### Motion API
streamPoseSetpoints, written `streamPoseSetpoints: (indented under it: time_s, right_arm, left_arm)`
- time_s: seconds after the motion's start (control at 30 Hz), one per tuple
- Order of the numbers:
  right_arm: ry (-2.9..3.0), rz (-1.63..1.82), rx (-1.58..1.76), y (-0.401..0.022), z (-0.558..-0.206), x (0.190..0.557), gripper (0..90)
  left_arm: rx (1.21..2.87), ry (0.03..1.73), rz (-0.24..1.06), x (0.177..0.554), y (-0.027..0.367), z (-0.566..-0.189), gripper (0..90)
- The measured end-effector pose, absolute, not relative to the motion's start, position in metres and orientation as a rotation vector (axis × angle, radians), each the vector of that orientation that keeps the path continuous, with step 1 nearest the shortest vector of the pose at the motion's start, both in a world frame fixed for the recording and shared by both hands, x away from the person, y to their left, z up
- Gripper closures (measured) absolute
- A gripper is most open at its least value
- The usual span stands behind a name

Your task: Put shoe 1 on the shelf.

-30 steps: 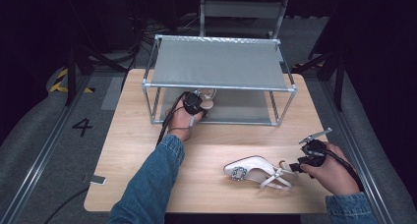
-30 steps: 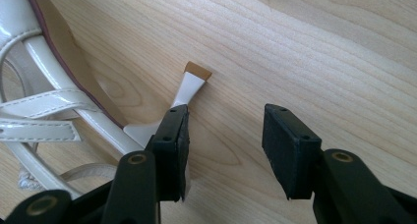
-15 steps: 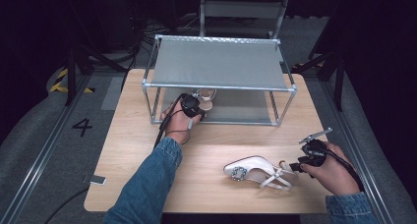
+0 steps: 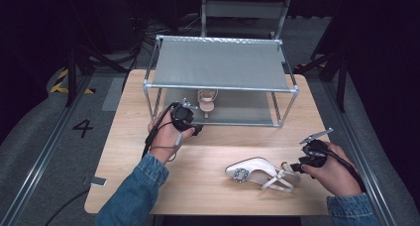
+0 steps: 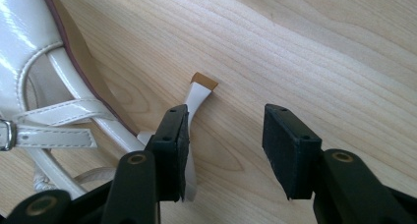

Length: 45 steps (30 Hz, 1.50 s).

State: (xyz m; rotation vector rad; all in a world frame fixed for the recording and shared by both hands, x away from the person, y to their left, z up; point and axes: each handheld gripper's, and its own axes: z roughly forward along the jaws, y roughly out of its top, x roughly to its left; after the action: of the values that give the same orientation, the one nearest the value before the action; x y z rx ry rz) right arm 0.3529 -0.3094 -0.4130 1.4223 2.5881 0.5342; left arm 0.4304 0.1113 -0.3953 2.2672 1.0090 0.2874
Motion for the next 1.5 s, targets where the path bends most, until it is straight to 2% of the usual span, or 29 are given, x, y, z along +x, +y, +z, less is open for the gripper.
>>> streamPoseSetpoints:
  time_s: [0.23, 0.5, 0.93, 1.5]
  right_arm:
    - [2.625, 0.573, 1.364, -0.299, -0.404, 0.348, 53.9]
    - [2.674, 0.642, 1.272, -0.279, -0.389, 0.34, 55.2]
    - [2.746, 0.675, 1.132, -0.25, -0.38, 0.331, 53.4]
    - [2.918, 0.661, 0.989, -0.214, -0.385, 0.316, 57.3]
  left_arm:
    - [2.293, 0.979, 0.253, 0.403, 0.118, -0.392, 48.3]
    - [2.297, 0.988, 0.242, 0.389, 0.125, -0.395, 47.5]
    - [2.313, 1.015, 0.237, 0.386, 0.131, -0.402, 47.2]
    - [2.326, 1.012, 0.227, 0.386, 0.13, -0.407, 47.2]
